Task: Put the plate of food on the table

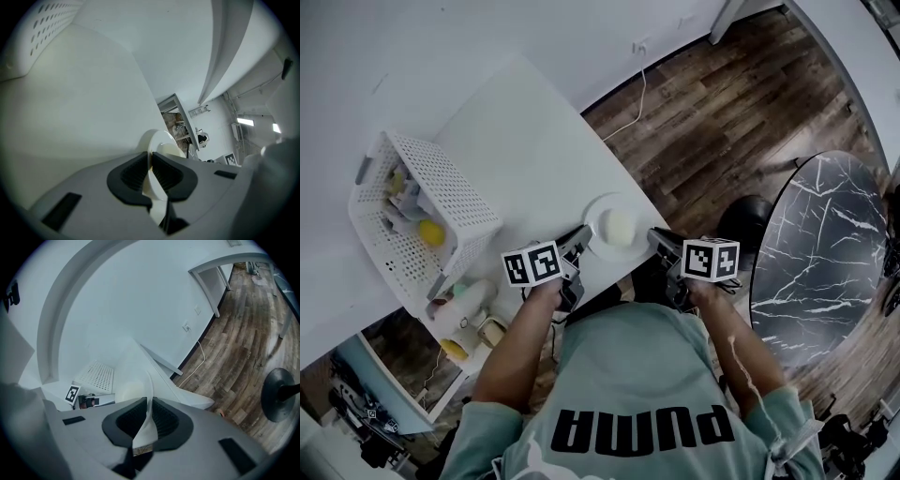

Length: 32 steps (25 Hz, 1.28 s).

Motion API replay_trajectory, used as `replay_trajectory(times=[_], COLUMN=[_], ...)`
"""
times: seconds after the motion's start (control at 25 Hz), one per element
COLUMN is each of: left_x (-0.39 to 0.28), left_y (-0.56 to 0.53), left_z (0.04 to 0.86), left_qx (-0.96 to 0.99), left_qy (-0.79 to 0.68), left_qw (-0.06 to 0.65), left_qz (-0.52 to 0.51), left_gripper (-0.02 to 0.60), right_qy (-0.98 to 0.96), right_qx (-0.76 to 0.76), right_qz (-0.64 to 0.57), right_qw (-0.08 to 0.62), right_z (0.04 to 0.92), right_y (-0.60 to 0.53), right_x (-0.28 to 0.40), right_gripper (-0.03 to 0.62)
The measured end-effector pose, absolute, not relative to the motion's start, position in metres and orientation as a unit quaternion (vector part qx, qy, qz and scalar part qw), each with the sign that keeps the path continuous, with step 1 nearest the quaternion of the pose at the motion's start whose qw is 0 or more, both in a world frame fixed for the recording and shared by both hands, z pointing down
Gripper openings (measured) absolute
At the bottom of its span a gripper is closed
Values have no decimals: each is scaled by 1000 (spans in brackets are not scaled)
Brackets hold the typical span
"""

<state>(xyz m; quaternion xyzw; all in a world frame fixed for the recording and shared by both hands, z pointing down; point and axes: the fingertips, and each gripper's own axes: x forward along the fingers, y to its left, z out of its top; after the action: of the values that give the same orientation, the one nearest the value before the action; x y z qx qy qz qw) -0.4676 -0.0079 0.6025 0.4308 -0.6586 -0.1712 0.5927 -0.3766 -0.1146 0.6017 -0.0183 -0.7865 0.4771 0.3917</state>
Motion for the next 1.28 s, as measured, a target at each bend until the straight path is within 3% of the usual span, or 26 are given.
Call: replay_trajectory(times=[0.8,1.28], left_x=[-432,-381], left_y=[6,-21], left_z=[524,488], left_qx=[518,600], left_qy=[-598,-540], left_qw=[559,556], left_qz=[-248,-197], left_gripper=[28,26], right_qy=[-832,-835], right_qx=[86,183], right_qz=[473,486], right_qw=[276,181], right_z=[521,484], right_y=[-99,-101], right_x=[-337,-265], right_gripper=[41,41])
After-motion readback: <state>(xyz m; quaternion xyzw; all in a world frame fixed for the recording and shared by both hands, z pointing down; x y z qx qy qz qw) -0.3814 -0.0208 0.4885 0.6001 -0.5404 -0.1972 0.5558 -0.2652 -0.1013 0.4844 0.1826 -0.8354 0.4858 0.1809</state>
